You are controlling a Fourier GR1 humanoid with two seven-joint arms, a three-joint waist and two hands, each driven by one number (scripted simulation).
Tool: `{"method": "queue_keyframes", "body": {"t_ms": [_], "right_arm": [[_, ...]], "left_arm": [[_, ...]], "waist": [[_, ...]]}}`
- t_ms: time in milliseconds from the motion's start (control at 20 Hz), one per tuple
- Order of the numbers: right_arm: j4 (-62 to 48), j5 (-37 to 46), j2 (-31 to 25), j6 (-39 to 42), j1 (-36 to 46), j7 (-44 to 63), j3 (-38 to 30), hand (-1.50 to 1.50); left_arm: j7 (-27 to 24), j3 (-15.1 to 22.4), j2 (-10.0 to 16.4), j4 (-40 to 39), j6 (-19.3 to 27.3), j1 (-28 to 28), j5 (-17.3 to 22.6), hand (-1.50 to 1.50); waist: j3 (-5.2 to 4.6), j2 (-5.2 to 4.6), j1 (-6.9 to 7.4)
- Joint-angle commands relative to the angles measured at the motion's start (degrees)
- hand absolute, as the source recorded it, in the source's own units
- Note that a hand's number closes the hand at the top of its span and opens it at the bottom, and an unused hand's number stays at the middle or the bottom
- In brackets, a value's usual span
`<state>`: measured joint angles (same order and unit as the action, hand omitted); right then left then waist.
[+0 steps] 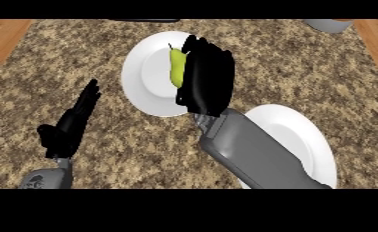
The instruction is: Pick the pear from the plate and place it in the plate
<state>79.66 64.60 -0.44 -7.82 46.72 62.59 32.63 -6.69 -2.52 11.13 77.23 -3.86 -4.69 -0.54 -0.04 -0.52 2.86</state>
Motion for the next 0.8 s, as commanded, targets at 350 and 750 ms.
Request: {"method": "queue_keyframes", "body": {"t_ms": [350,750], "right_arm": [[-19.6,-8.6,0.4,-25.2,8.8,5.5,-1.4,1.50],[-30.9,-17.2,0.4,-34.0,11.4,5.0,-3.2,-1.50]], "left_arm": [[-2.5,0.9,-2.1,-3.1,0.8,-1.7,-1.1,0.00],[0.5,0.8,-1.4,-3.6,0.3,-5.5,-1.2,0.00]], "waist": [[0.00,-0.55,1.78],[0.01,-0.84,2.84]]}}
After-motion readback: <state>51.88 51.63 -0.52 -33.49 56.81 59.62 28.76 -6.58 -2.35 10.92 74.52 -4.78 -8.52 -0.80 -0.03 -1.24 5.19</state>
